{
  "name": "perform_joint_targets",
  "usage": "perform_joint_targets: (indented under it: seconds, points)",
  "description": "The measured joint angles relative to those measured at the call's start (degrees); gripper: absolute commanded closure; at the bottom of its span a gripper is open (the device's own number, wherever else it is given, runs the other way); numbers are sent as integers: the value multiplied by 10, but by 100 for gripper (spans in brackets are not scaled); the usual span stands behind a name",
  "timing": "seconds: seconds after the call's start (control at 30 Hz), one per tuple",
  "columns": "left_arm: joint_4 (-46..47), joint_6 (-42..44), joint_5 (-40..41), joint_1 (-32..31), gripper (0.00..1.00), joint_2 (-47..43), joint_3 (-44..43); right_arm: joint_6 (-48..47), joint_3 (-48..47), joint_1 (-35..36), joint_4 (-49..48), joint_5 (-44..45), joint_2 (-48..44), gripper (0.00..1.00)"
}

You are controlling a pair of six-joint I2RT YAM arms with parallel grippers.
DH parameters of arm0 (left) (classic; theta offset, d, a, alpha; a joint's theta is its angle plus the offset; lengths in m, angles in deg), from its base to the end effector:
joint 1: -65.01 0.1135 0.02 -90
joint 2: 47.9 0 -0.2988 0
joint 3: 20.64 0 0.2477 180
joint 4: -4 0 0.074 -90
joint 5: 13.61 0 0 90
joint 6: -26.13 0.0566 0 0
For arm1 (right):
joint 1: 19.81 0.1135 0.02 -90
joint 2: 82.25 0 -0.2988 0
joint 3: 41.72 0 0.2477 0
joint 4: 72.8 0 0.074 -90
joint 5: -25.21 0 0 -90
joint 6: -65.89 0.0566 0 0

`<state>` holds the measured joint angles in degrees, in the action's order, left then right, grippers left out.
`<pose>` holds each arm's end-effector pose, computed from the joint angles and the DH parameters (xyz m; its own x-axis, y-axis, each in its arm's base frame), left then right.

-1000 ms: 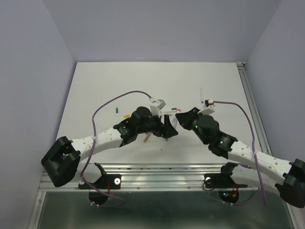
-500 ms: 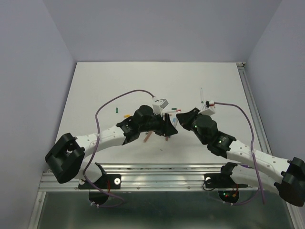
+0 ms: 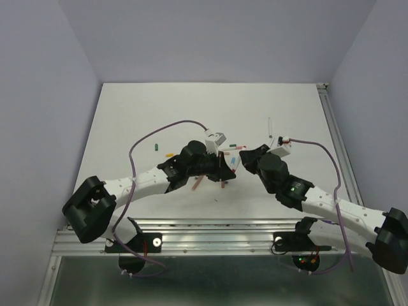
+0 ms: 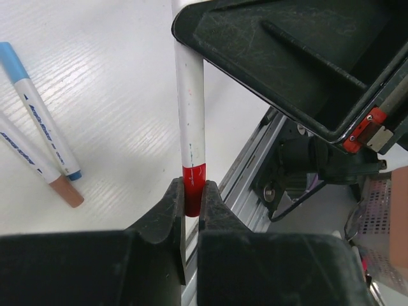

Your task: Open the pen caps

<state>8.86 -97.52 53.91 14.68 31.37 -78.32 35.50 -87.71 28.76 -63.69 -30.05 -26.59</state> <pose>0.1848 -0.2568 0.2796 -0.6766 0.0138 -0.7362 0.6848 0.3792 -0.6223 0.1630 0.1359 0.2798 -0.3313 0.6959 -0.6372 0.0527 0.6879 0.7239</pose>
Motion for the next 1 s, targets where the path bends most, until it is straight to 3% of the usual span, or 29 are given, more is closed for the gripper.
perform_joint_targets:
  seconds: [0.2, 0.37, 0.57, 0.67, 0.87, 1.0]
  points:
    - [6, -7, 25, -3, 100, 0, 3, -3, -19, 3, -2, 26, 35, 99]
    - [42, -50, 75, -20, 100, -40, 54, -15, -88, -3, 28, 66, 106, 99]
    - [45, -112, 93, -147, 100, -126, 140, -50, -160, -132, 5, 122, 191, 99]
    - [44, -139, 109, -172, 100, -143, 160, -73, -183, -182, -11, 116, 227, 99]
    - [-39, -156, 198, -165, 100, -173, 145, -123, -198, -210, -6, 63, 253, 99]
    - [-124, -142, 247, -94, 100, -164, 85, -148, -197, -252, 15, 14, 255, 99]
